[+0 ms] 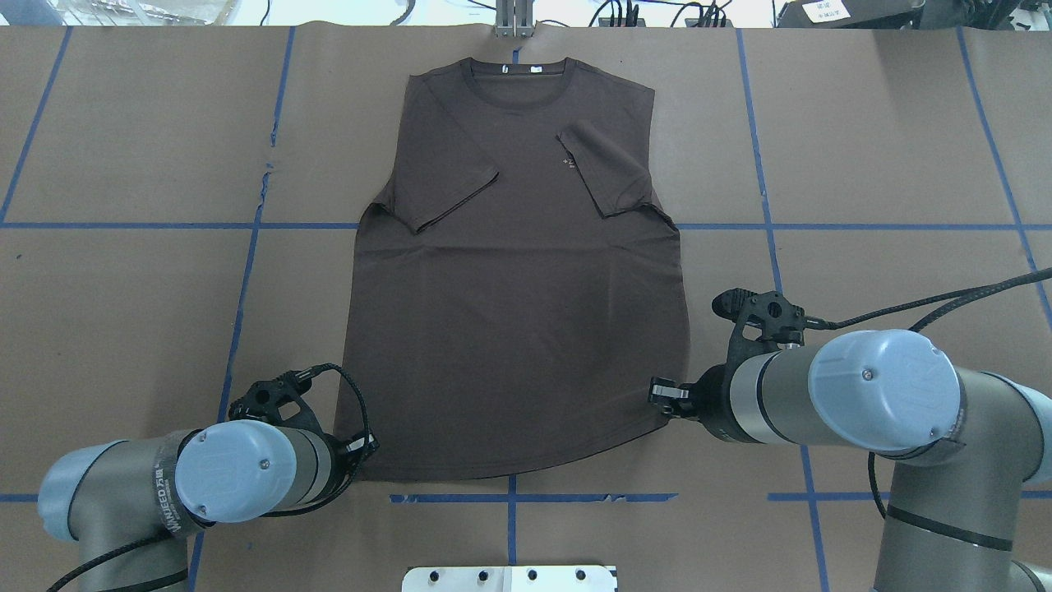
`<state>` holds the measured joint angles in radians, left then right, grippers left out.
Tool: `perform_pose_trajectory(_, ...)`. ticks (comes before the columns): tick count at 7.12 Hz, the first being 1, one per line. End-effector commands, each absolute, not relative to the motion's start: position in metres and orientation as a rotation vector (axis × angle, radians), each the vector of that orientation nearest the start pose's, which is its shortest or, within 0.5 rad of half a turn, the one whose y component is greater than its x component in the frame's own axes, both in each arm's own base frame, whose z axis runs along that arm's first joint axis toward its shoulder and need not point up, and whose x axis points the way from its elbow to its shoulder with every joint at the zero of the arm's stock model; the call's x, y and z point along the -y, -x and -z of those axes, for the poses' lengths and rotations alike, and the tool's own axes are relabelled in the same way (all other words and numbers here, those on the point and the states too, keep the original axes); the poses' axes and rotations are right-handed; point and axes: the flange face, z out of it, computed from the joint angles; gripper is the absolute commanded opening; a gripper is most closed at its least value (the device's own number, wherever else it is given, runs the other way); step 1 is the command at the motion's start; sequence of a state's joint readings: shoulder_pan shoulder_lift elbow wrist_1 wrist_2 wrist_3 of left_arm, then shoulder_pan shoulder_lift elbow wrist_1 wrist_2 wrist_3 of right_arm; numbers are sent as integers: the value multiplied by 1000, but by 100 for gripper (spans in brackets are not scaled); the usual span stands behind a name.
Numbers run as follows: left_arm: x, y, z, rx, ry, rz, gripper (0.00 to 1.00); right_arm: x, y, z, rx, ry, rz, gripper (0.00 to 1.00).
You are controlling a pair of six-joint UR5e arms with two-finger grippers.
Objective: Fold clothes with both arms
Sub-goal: 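Grasp both hem corners nearest the robot with left and right grippers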
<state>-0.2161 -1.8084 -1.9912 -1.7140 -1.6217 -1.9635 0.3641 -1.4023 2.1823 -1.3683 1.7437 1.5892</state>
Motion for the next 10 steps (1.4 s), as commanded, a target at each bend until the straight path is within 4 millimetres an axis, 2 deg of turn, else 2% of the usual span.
perform_pose_trajectory(1, 244, -509, -331, -807, 120, 553, 0, 282, 412, -278, 996, -6, -264, 0)
perform_pose_trajectory(2, 243, -504, -325, -811, 107, 519, 0, 284, 403, -277, 1000, -2, -270, 0)
perform_pose_trajectory(3, 239, -489, -314, -812, 87, 468, 0, 281, 399, -280, 996, 10, -264, 0)
perform_pose_trajectory(5, 224, -445, -259, -870, 103, 447, 0, 264, 393, -271, 1028, 127, -192, 0)
perform_pose_trajectory(6, 214, -427, -240, -894, 126, 427, 0, 239, 388, -271, 1030, 188, -136, 0)
perform_pose_trajectory(7, 191, -425, -231, -892, 166, 374, 0, 206, 381, -277, 1012, 228, -76, 0)
perform_pose_trajectory(8, 166, -425, -226, -886, 192, 324, 0, 187, 373, -275, 1010, 250, -40, 0)
perform_pose_trajectory(9, 164, -425, -224, -889, 198, 327, 0, 183, 372, -271, 1020, 253, -36, 0)
perform_pose_trajectory(10, 163, -428, -223, -889, 200, 324, 0, 192, 371, -269, 1028, 230, -53, 0)
